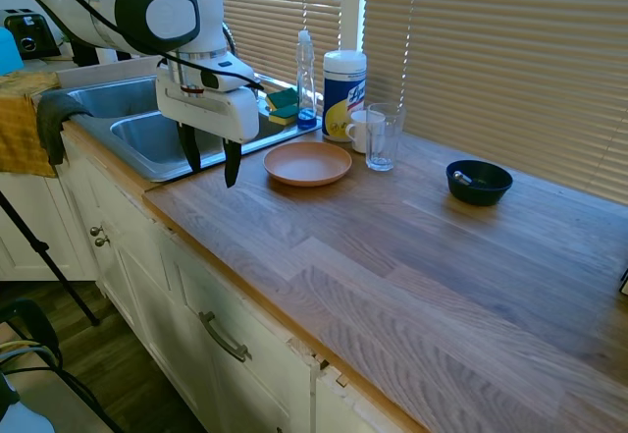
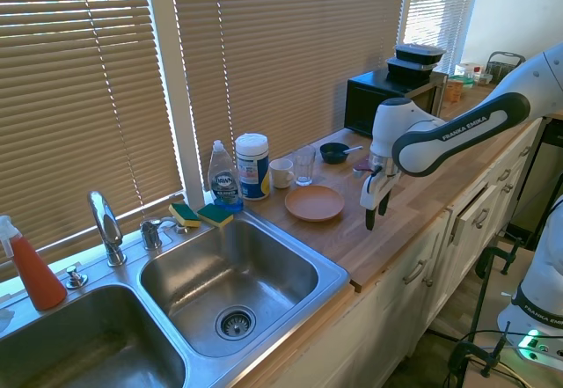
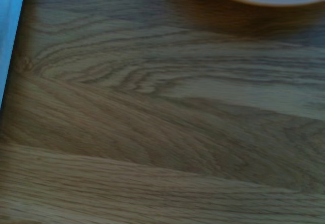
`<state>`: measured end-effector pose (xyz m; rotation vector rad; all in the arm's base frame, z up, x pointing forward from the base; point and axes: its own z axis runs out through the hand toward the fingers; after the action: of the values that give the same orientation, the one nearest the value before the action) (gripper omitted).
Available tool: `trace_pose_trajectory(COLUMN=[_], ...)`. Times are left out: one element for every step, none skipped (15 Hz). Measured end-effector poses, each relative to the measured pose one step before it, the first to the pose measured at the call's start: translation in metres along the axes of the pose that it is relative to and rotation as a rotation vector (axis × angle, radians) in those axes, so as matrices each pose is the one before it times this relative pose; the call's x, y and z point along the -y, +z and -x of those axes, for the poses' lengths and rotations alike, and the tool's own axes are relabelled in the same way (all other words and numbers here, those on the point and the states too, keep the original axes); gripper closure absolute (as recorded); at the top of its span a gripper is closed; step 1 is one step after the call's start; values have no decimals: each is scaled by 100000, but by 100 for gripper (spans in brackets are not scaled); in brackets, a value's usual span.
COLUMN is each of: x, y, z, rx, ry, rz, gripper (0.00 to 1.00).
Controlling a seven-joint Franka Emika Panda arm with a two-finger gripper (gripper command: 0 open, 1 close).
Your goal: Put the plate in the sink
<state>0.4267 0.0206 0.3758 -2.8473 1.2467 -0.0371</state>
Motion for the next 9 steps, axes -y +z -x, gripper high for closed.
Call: trace_pose_trajectory(x=[2, 3, 30, 33, 8, -67, -127, -170, -78], y=[41, -6, -113, -352, -679, -740, -515, -169, 90], z=[-3, -7, -100, -339, -735, -1112, -1350, -1673, -1906], rx=[62, -34, -149, -319, -764, -842, -459, -2, 159], ry=[7, 13, 282, 758, 1157, 1416, 1092, 974, 854], rz=[62, -41, -474, -939, -1433, -1582, -1243, -1408, -1517], gripper=[0, 0, 0, 0, 0, 0, 0, 0, 0])
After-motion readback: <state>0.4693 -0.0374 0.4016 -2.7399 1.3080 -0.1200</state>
